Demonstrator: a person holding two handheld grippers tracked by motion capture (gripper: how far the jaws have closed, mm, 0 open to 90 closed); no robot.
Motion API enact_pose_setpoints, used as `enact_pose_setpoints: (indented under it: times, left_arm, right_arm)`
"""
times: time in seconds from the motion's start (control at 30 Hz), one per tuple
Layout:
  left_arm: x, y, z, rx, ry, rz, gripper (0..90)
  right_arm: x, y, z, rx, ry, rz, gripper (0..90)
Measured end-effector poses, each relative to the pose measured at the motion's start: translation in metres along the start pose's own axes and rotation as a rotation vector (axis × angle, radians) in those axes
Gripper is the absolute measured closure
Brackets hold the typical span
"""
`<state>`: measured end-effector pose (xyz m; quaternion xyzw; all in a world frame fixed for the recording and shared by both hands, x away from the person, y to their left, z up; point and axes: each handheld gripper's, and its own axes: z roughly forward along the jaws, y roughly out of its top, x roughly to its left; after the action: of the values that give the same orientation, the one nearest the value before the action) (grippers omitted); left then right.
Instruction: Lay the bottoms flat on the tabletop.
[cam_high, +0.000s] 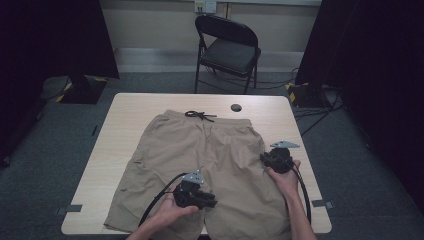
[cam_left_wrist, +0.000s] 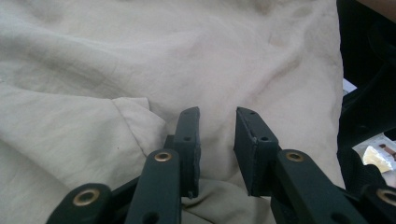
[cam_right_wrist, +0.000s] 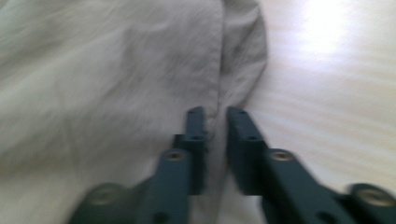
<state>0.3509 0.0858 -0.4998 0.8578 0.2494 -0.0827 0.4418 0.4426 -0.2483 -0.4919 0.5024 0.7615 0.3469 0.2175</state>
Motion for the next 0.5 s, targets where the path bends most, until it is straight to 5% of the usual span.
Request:
enact_pose_setpoints:
  times: [0.07, 0.37, 0.5]
  left_arm:
    - [0.000, 0.000, 0.000, -0.001, 0.002, 0.001, 68.9]
    - [0.001, 0.005, 0.005, -0.008, -0.002, -0.020, 64.0]
    - [0.002, 0.009, 0.008, -0.012, 0.005, -0.026, 61.4]
  right_arm:
    - [-0.003, 0.004, 0.002, -0.003, -0.019, -0.007, 90.0]
    - [-0.043, 0.025, 0.011, -0.001, -0.068, 0.127, 90.0]
    - [-0.053, 0.041, 0.014, -0.002, -0.102, 0.134, 90.0]
